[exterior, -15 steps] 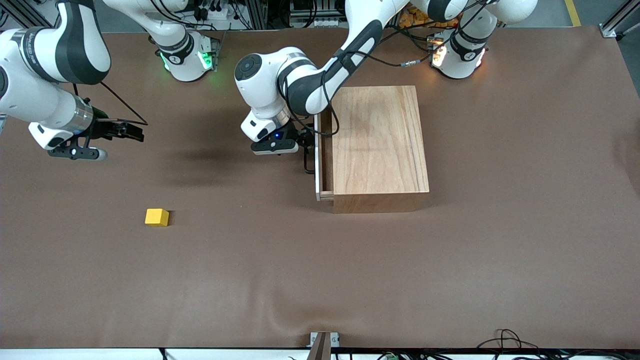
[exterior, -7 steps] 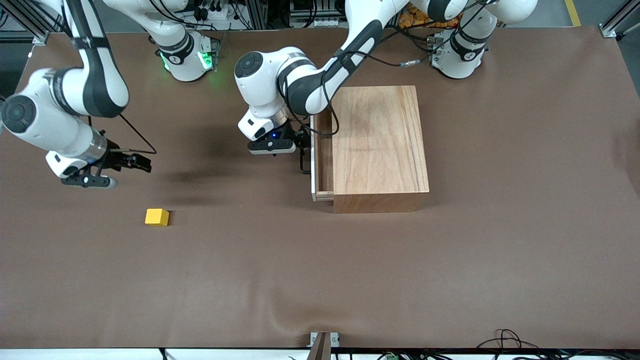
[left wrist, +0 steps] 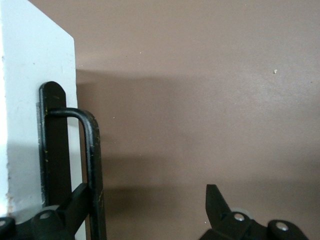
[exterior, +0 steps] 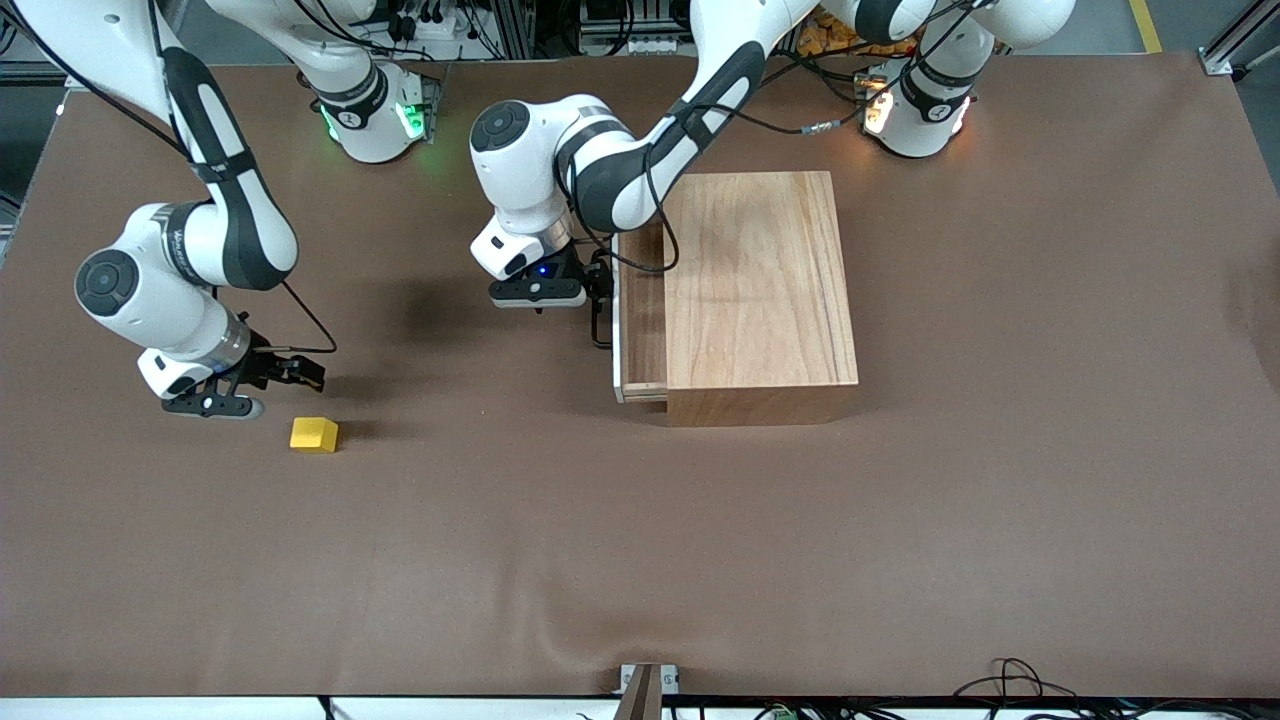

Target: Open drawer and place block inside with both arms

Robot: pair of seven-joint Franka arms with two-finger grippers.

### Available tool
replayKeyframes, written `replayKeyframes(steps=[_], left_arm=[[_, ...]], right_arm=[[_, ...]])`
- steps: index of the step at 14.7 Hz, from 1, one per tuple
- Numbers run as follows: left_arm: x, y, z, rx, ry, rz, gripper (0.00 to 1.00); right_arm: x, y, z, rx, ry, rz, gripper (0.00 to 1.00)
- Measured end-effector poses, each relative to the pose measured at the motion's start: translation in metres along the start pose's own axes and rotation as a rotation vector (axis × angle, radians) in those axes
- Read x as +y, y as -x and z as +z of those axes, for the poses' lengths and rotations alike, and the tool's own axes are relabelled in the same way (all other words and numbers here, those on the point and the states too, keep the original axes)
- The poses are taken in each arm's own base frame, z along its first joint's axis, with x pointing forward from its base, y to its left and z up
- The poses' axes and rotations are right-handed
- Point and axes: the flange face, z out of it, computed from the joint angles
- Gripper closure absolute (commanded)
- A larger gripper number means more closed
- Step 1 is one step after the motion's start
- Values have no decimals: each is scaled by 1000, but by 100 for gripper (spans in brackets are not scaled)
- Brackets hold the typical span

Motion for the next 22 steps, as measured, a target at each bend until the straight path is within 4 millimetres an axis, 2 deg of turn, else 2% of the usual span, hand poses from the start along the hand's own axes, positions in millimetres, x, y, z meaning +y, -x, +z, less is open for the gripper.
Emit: replayKeyframes(steps=[8,12,15,16,17,18,22], left_arm=[[5,-2,-1,24,40,0,0],[9,-4,-3,47,79,1,0],[13,-5,-5,59,111,-2,0],[13,-5,-6,61,117,-3,0],[13,-5,-6,61,122,-4,0],[14,-6,-7,60,132,-7,0],[15,-10,-11,66,170,-20,0]], right_arm=[[0,-45,35,55,2,-2,0],[-1,-57,62,56,4,-7,0],[-3,-56,80,44,5,-10,0],[-3,-55,83,40,5,-11,20],[-3,-55,85,36,5,-11,64],[-3,-53,88,33,5,-11,85],[-2,-49,92,40,6,-5,86]])
